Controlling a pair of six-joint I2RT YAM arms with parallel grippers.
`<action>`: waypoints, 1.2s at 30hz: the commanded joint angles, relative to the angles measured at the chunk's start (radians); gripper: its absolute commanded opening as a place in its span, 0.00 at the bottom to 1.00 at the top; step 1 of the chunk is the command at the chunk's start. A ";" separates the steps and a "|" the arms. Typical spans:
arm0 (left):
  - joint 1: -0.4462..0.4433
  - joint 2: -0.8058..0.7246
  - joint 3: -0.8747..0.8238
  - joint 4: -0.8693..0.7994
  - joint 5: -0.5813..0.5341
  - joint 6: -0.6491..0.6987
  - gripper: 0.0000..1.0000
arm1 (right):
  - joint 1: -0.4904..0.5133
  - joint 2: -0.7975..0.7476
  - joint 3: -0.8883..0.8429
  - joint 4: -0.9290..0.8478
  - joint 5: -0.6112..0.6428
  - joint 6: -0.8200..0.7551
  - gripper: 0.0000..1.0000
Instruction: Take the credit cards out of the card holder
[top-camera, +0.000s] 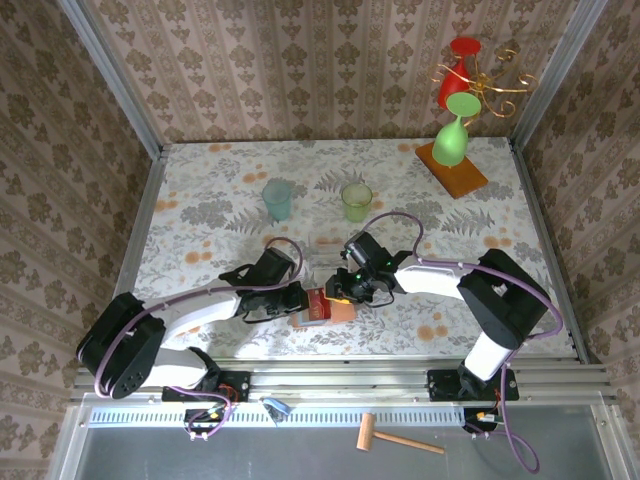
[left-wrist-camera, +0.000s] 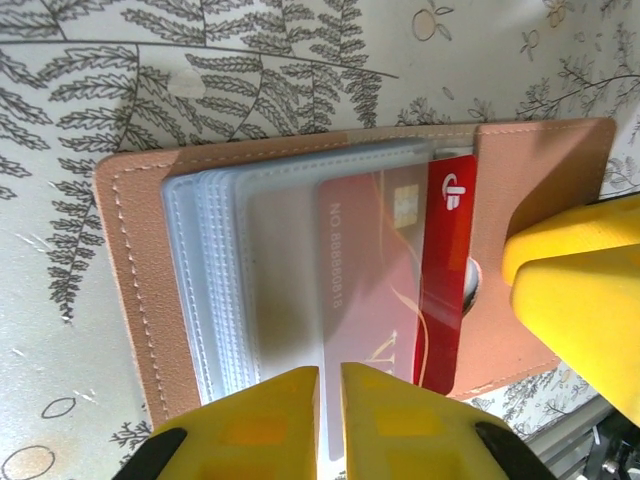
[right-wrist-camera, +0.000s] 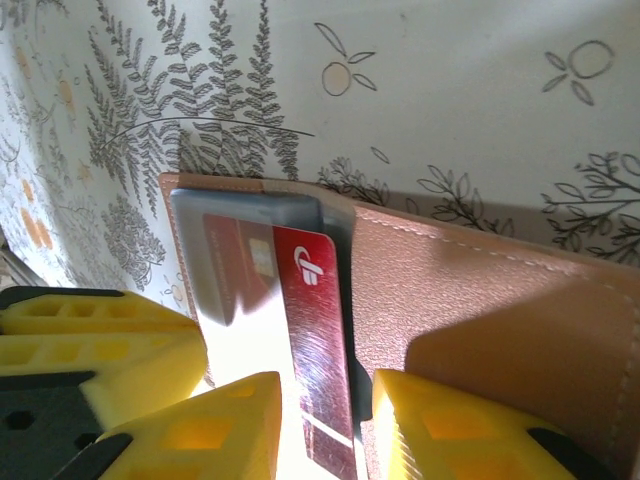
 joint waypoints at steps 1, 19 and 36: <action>0.005 0.028 0.003 -0.002 0.014 0.020 0.14 | -0.004 0.024 -0.015 0.040 -0.036 0.012 0.30; 0.004 0.024 -0.015 -0.036 -0.009 0.022 0.13 | -0.028 0.080 -0.091 0.234 -0.148 0.078 0.25; 0.004 0.025 -0.012 -0.043 -0.015 0.022 0.13 | -0.031 0.092 -0.113 0.279 -0.166 0.082 0.18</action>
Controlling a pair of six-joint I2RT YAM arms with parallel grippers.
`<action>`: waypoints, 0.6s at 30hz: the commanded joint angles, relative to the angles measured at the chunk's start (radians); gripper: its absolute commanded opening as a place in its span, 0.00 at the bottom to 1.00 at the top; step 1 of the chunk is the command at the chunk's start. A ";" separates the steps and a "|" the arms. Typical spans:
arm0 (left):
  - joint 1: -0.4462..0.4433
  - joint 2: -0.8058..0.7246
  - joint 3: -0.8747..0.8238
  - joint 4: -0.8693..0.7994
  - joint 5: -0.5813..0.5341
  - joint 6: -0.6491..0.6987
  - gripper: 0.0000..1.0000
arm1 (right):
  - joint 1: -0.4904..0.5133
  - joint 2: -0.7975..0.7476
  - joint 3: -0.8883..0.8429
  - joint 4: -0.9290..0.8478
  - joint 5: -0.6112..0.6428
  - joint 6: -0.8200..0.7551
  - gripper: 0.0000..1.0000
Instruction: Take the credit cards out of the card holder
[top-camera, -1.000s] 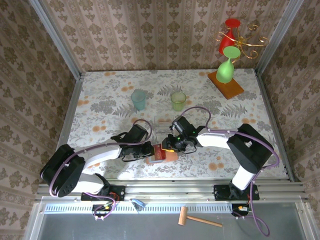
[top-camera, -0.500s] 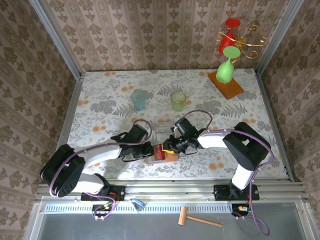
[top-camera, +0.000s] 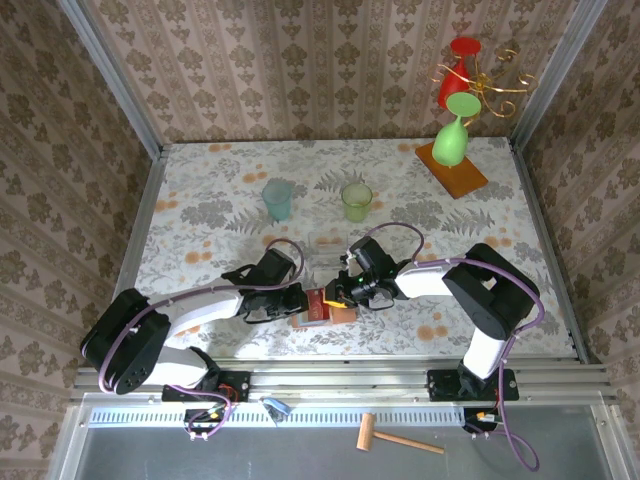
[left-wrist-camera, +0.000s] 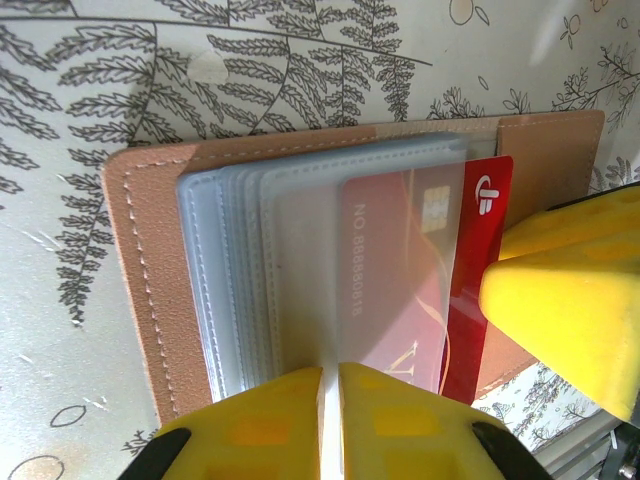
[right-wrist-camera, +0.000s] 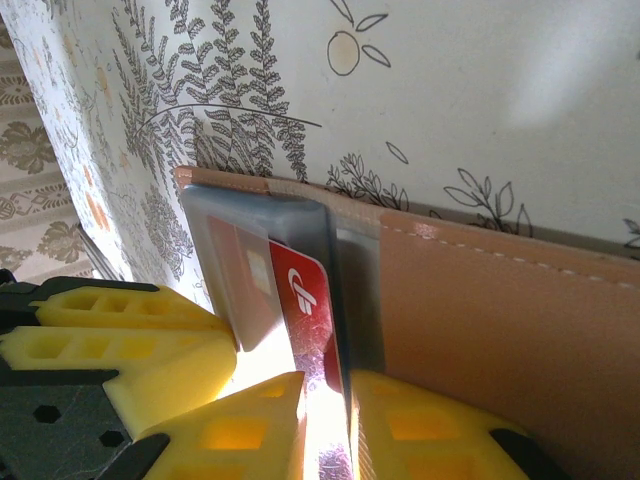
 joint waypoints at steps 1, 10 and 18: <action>0.005 0.003 -0.010 -0.041 -0.015 0.019 0.13 | -0.005 0.019 -0.014 0.007 -0.018 0.000 0.18; 0.004 0.008 -0.011 -0.039 -0.015 0.017 0.13 | -0.006 0.041 -0.016 0.026 -0.031 -0.001 0.19; 0.004 0.009 -0.008 -0.043 -0.013 0.016 0.13 | -0.009 0.035 -0.022 0.029 -0.022 -0.004 0.14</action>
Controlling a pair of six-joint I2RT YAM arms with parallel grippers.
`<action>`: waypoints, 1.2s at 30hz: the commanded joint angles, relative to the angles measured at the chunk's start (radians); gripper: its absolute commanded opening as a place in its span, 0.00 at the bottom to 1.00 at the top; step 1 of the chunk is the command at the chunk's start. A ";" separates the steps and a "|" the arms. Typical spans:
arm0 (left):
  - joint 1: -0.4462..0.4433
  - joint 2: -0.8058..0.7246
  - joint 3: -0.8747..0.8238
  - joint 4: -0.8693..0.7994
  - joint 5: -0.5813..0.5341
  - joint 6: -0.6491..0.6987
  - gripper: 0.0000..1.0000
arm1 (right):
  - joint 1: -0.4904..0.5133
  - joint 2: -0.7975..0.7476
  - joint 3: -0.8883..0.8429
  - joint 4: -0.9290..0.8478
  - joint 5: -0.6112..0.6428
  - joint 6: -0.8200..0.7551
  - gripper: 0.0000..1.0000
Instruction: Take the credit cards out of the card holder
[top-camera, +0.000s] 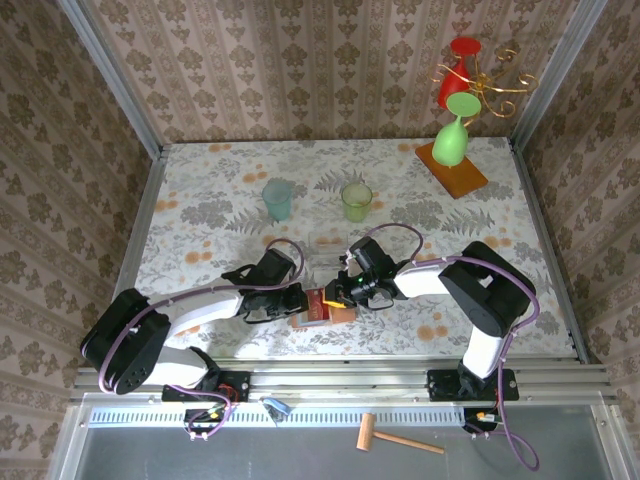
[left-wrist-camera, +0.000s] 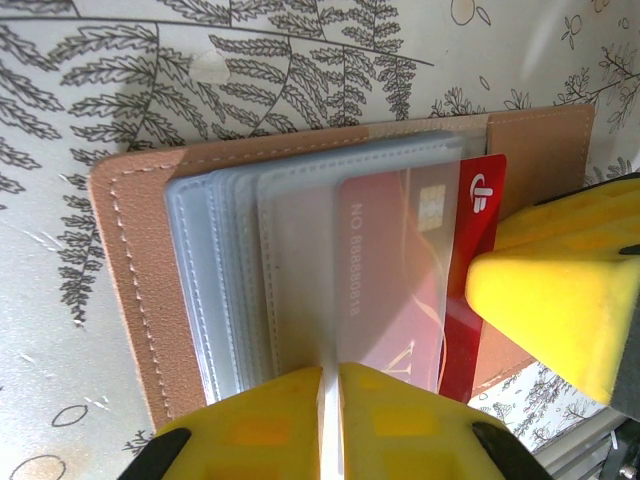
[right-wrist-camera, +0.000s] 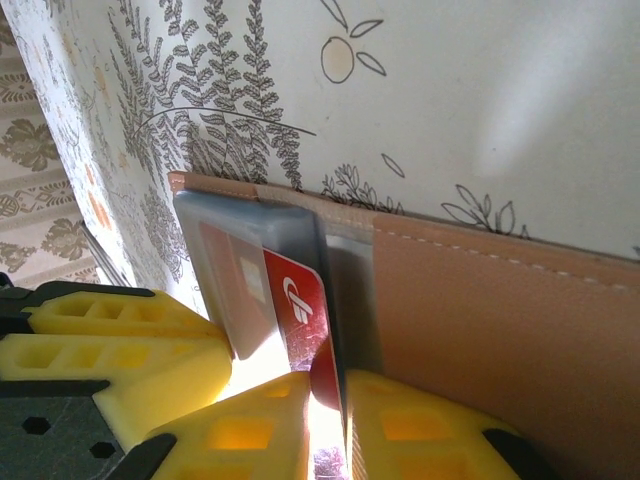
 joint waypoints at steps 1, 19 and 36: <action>0.004 0.009 -0.008 -0.044 -0.013 0.018 0.13 | -0.006 0.006 -0.022 -0.005 0.000 -0.005 0.13; 0.005 -0.002 -0.002 -0.059 -0.016 0.025 0.14 | -0.075 -0.109 -0.014 -0.251 0.056 -0.161 0.08; 0.004 -0.014 0.001 -0.056 -0.021 0.017 0.14 | -0.075 -0.159 0.017 -0.330 0.106 -0.184 0.07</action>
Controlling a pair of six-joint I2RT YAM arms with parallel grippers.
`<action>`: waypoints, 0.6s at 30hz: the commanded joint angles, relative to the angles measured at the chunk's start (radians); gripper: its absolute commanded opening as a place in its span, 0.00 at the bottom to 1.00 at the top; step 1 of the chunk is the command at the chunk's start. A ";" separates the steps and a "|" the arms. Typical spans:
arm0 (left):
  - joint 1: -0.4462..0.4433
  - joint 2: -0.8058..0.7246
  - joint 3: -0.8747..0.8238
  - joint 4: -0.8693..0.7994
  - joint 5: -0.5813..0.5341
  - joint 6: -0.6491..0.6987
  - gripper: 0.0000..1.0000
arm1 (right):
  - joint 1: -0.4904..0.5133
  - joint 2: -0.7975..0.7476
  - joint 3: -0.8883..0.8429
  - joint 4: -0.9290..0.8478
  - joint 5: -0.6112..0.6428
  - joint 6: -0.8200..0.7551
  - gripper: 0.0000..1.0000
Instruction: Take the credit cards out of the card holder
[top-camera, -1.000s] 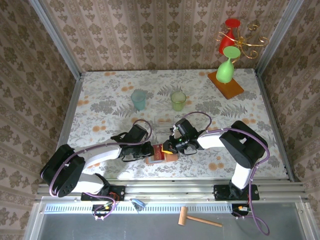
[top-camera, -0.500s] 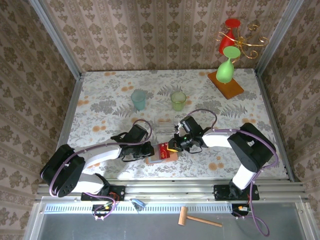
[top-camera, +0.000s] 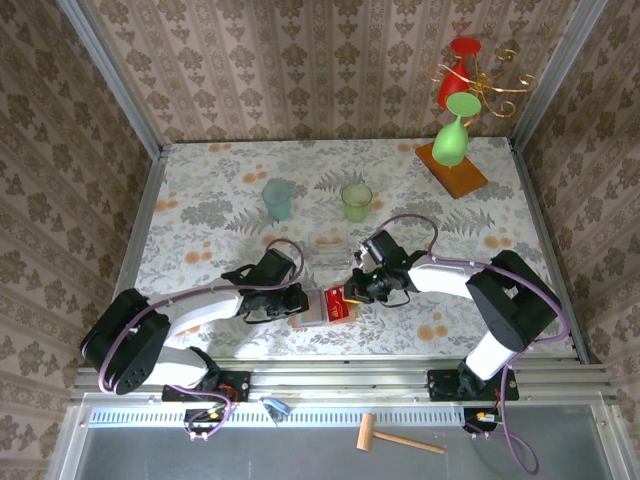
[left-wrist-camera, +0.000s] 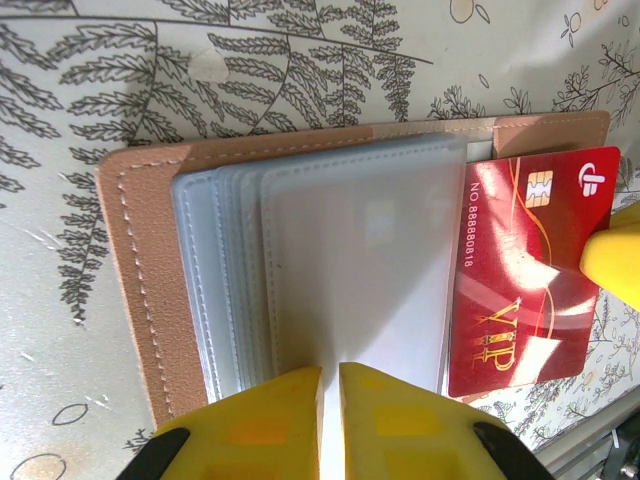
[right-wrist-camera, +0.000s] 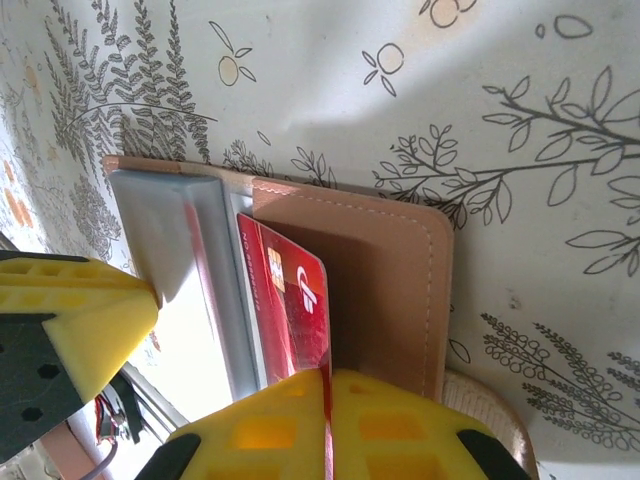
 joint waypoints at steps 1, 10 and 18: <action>0.004 -0.013 0.002 -0.053 -0.020 0.013 0.14 | 0.006 -0.008 -0.009 0.027 0.004 0.038 0.07; 0.005 -0.013 0.005 -0.054 -0.022 0.013 0.14 | 0.046 0.008 -0.017 0.112 -0.030 0.107 0.08; 0.004 -0.029 0.003 -0.058 -0.027 0.014 0.15 | 0.062 -0.011 -0.023 0.095 -0.015 0.123 0.15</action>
